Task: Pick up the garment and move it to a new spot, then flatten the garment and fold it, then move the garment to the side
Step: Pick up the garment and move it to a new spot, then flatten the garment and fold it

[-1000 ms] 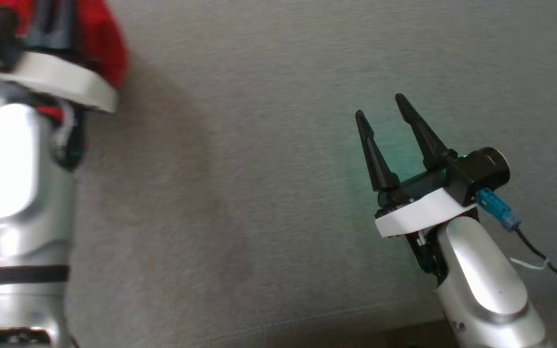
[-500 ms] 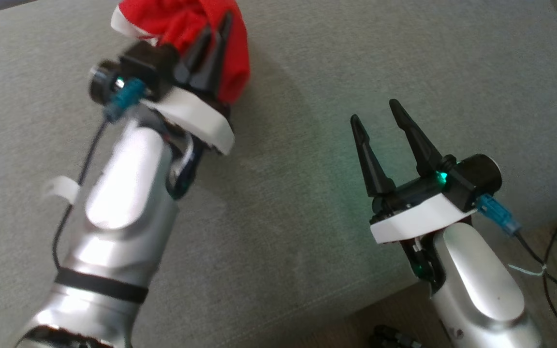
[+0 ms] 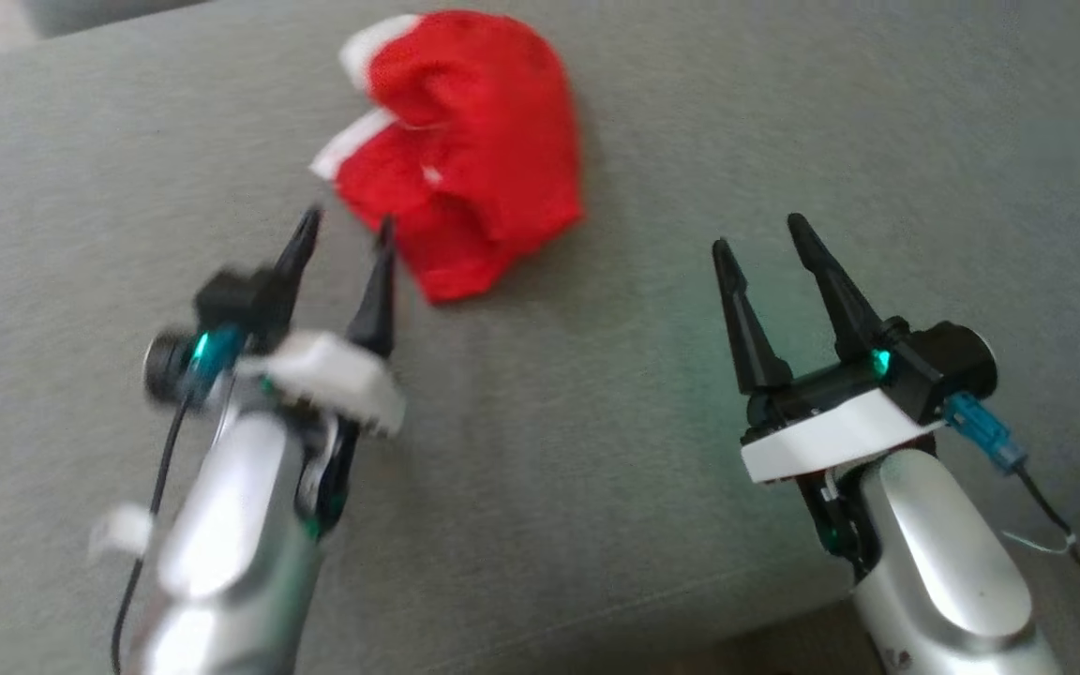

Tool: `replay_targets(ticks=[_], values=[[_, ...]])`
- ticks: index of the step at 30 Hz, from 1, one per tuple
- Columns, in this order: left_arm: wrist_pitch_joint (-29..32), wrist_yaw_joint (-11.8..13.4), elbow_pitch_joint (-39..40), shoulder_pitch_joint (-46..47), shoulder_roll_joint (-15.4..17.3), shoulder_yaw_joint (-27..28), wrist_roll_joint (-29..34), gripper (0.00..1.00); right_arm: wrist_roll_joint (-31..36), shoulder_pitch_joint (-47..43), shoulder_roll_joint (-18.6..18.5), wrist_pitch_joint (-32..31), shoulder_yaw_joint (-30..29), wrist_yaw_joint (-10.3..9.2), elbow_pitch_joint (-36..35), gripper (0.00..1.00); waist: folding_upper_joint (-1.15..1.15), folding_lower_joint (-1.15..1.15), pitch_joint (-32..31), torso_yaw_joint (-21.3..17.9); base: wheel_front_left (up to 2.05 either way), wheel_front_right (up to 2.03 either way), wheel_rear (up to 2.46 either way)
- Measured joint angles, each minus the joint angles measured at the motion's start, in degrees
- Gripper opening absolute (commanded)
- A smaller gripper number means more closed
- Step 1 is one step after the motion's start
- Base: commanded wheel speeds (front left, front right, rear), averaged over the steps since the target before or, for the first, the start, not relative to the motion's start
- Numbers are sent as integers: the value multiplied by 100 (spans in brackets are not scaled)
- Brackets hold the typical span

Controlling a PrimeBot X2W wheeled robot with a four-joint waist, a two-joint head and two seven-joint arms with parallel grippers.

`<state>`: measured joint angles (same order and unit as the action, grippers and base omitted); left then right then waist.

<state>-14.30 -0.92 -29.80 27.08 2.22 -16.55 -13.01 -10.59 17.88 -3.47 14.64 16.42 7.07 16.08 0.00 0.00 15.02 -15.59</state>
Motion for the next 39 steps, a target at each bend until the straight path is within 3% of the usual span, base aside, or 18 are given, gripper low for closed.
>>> replay_targets(ticks=[8, 16, 22, 27, 34, 39], values=[[0, 318, 751, -1407, 7, 883, 209, 100, 167, -325, 10, 0, -237, 0, 275, 100, 0, 0, -446, 728, 0, 0, 0], [0, 455, 1243, -2598, 24, 1189, 210, 100, 210, -695, 25, -1, -459, 0, 515, 100, 0, 0, -1010, 1237, 0, 0, 0], [0, 497, 1319, -2941, 25, 1136, 73, 100, 207, -781, 27, -1, -550, 0, 600, 100, 0, 0, -1145, 1403, 0, 0, 0], [0, 499, 1333, -2858, 24, 754, -57, 100, 229, -772, 27, -1, -342, 0, 727, 100, 0, 0, -1070, 1653, 0, 0, 0], [0, 494, 1271, -2724, 26, 367, -186, 100, 389, 75, 30, -1, -227, 0, 1148, 100, 0, 0, -913, 2119, 0, 0, 0], [0, 495, 1181, -2700, 30, 232, -280, 100, 797, 726, 27, -1, -517, 0, 1661, 100, 0, 0, -775, 2472, 0, 0, 0]])
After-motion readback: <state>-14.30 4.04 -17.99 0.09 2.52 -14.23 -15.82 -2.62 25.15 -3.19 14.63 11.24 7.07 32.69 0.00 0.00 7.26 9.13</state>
